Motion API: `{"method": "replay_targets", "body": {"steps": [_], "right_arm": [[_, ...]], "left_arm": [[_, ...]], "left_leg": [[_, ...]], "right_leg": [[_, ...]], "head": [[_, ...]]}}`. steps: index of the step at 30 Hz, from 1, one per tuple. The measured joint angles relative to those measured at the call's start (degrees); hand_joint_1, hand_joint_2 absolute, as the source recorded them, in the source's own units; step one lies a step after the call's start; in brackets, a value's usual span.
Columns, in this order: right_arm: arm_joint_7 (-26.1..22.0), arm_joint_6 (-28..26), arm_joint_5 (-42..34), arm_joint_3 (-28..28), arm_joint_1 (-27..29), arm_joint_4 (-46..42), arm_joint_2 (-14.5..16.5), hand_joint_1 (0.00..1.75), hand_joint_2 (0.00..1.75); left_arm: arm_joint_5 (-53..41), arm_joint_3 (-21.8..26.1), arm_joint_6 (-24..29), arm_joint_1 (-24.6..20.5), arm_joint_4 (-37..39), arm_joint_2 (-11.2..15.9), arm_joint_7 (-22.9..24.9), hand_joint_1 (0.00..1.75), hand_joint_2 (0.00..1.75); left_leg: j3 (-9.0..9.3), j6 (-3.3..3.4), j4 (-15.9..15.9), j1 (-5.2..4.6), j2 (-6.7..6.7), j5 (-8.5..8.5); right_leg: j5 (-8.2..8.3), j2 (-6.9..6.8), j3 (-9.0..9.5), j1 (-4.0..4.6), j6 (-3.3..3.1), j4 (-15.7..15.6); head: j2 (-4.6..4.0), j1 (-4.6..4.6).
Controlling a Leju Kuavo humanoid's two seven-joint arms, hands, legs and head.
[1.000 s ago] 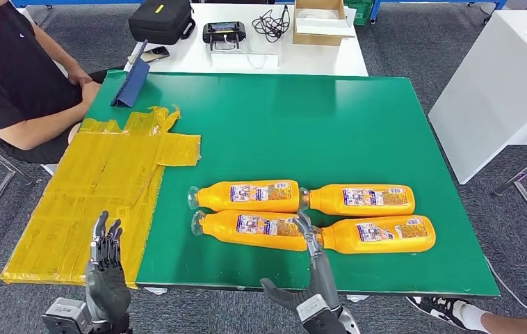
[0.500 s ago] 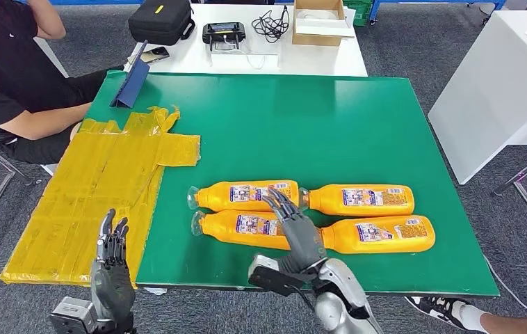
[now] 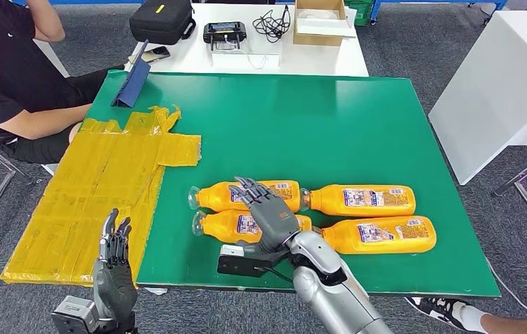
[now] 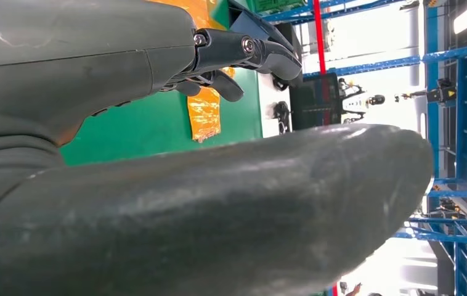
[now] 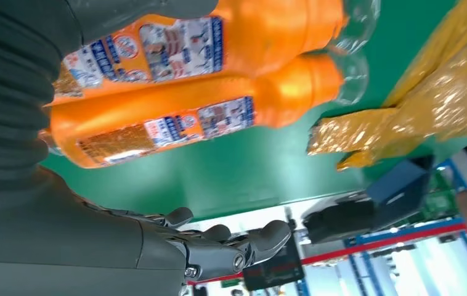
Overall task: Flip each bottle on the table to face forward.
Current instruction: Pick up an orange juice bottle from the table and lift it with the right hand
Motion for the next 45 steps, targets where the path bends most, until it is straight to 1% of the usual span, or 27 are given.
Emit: {"method": "replay_targets", "body": {"steps": [7, 10, 12, 16, 26, 32, 34, 39, 45], "right_arm": [[-1.3, 7.7, -5.4, 3.1, -3.3, 4.9, -0.3, 0.00, 1.75], [-1.7, 9.4, -6.6, 4.7, -4.7, 7.1, -0.8, 0.00, 1.75], [-1.0, 9.7, -6.8, 5.9, -5.6, 8.2, -1.3, 0.00, 1.75], [1.5, 9.6, -6.4, 8.2, -6.6, 9.5, -2.3, 0.00, 1.75], [2.8, 8.8, -5.8, 10.1, -6.9, 10.9, -3.1, 0.00, 1.75], [7.6, 4.1, -3.1, 11.0, -6.7, 11.0, -3.6, 0.00, 1.75], [8.6, 3.4, -2.3, 11.2, -6.5, 11.0, -3.8, 0.00, 1.75], [10.5, 4.3, -0.7, 12.0, -6.3, 11.0, -4.2, 0.00, 1.75], [15.4, 4.8, 2.0, 12.9, -6.4, 11.1, -4.0, 0.00, 1.75]], "left_arm": [[0.7, 0.1, -0.1, -0.4, 0.2, 0.0, 0.0, 0.00, 0.00], [0.8, 0.2, -0.1, -0.4, 0.2, 0.0, 0.0, 0.00, 0.00], [0.8, 0.4, -0.2, -0.4, 0.2, 0.0, 0.0, 0.00, 0.00], [0.8, 1.2, -0.8, -0.1, 0.2, -0.1, 0.0, 0.00, 0.00], [0.7, 2.0, -1.1, 0.2, 0.2, -0.2, 0.0, 0.00, 0.00], [0.5, 3.1, -1.9, 0.8, -0.1, -1.1, 0.0, 0.00, 0.00], [0.7, 3.4, -2.0, 0.9, -0.3, -1.2, 0.0, 0.00, 0.00], [0.8, 4.1, -2.2, 1.2, -0.5, -1.5, 0.0, 0.00, 0.00], [0.8, 4.3, -2.0, 1.4, -0.6, -1.6, 0.0, 0.00, 0.00]], "left_leg": [[0.00, 0.00, 0.0, 0.00, 0.00, 0.00], [0.03, 0.00, 0.0, 0.00, 0.00, 0.00], [0.05, 0.00, 0.0, 0.00, 0.00, 0.00], [0.05, 0.00, 0.0, 0.00, 0.00, 0.00], [0.02, 0.00, 0.0, 0.00, 0.00, 0.00], [0.06, 0.00, 0.0, 0.00, 0.00, 0.00], [0.06, 0.00, 0.0, 0.00, 0.00, 0.00], [0.04, 0.00, 0.0, 0.00, 0.00, 0.00], [0.09, 0.00, 0.0, 0.00, 0.00, 0.00]], "right_leg": [[0.00, 0.00, 0.00, 0.00, 0.00, 0.0], [0.00, 0.00, 0.00, 0.00, 0.00, 0.0], [0.00, 0.00, 0.00, 0.01, 0.00, 0.0], [0.00, 0.00, 0.00, 0.00, 0.00, 0.0], [0.00, 0.00, 0.00, 0.00, 0.00, 0.0], [0.00, 0.00, 0.00, 0.01, 0.00, 0.0], [0.00, 0.00, 0.00, 0.01, 0.00, 0.0], [0.00, 0.00, 0.01, 0.00, 0.00, 0.0], [0.00, 0.00, 0.08, 0.01, 0.00, 0.0]], "head": [[0.00, -0.01], [0.00, -0.01], [0.00, -0.01], [0.00, -0.01], [0.00, 0.00], [0.00, 0.00], [0.00, -0.01], [0.00, -0.01], [0.00, -0.01]]}}
